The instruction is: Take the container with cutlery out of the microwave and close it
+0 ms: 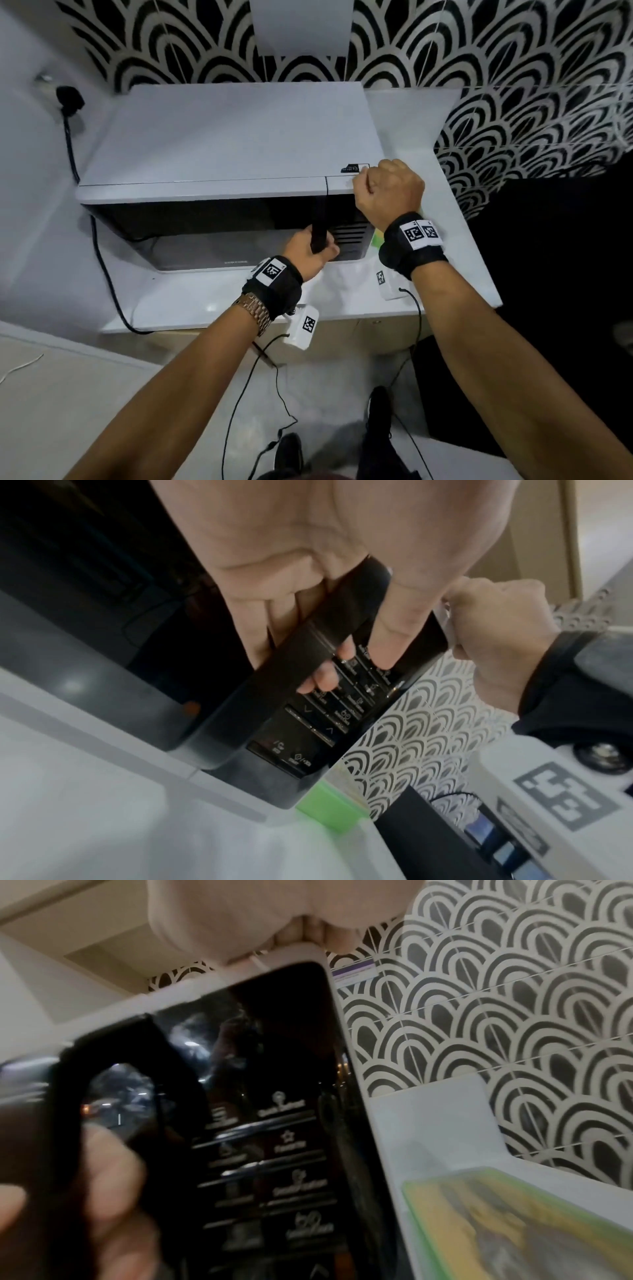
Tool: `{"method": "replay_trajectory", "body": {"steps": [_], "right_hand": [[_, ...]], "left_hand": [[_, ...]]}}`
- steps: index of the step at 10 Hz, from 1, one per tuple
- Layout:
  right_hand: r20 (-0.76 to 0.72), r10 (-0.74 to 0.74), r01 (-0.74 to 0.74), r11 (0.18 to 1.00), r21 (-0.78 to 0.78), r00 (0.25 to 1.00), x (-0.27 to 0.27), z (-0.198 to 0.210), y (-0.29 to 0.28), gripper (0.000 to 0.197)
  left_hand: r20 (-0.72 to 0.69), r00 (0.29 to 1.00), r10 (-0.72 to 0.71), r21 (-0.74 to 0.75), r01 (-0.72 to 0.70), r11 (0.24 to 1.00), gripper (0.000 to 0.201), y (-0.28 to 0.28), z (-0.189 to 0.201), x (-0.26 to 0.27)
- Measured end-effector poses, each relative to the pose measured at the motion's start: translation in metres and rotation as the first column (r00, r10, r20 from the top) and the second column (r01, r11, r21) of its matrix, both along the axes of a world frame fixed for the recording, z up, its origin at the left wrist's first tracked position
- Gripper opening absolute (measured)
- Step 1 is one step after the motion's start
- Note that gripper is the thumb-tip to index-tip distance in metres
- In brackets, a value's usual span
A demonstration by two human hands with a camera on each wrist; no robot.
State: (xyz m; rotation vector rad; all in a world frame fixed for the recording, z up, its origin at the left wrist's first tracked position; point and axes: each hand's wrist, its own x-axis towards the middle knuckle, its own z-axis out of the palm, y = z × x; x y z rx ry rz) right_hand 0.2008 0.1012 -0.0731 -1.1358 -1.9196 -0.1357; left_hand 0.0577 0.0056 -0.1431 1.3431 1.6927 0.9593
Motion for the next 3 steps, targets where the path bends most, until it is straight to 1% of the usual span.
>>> {"method": "replay_trajectory", "body": {"steps": [1, 2, 3], "right_hand": [[0.039, 0.0, -0.001, 1.0, 0.023, 0.999, 0.0, -0.011, -0.028, 0.038], [0.038, 0.031, -0.028, 0.997, -0.07, 0.999, -0.002, -0.027, -0.054, 0.03], [0.037, 0.094, -0.085, 0.979, -0.187, 0.995, -0.004, -0.036, -0.068, 0.012]], "left_hand": [[-0.153, 0.982, -0.111, -0.054, 0.104, 0.993, 0.049, -0.017, 0.011, -0.009], [-0.291, 0.949, -0.123, 0.009, 0.132, 0.991, 0.049, -0.031, 0.024, -0.02], [-0.308, 0.95, -0.042, 0.156, 0.094, 0.983, 0.045, -0.038, 0.036, -0.034]]}}
